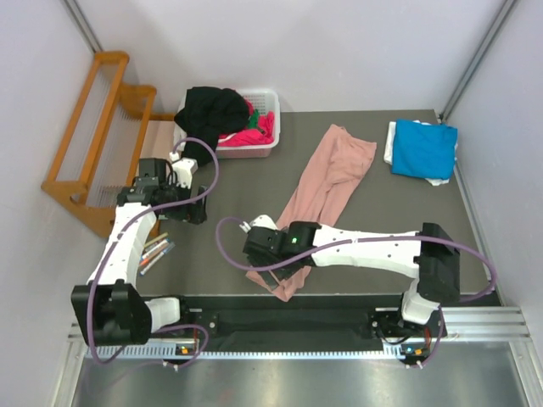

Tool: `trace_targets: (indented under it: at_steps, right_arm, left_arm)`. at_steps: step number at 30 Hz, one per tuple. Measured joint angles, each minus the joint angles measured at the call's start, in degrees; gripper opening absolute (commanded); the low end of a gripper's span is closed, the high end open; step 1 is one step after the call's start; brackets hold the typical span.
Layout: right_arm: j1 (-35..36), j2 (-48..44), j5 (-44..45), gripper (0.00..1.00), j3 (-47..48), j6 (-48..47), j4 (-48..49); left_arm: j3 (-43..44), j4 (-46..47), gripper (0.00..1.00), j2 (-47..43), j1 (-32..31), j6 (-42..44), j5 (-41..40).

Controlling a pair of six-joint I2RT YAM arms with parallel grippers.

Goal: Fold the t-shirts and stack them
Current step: Fold the tshirt

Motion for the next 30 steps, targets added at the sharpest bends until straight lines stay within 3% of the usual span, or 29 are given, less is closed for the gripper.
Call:
trace_targets:
  at_steps: [5, 17, 25, 30]
  right_arm:
    - [1.11, 1.75, -0.17, 0.63, 0.28, -0.04, 0.59]
    - [0.24, 13.46, -4.85, 0.60, 2.56, -1.60, 6.91]
    - [-2.89, 14.16, -6.45, 0.48, 2.71, -1.68, 9.84]
    - [-7.02, 14.16, -7.89, 0.47, 0.17, -1.68, 12.90]
  left_arm:
    - [-0.68, 2.05, 0.98, 3.85, 0.28, -2.47, -3.15]
    - [-0.68, 2.73, 0.98, 5.46, 0.37, -2.89, -6.03]
    - [-0.68, 2.71, 0.99, 3.43, 0.48, -2.40, -6.27]
    - [-0.68, 2.69, 0.99, 3.19, 0.55, -2.01, -6.49]
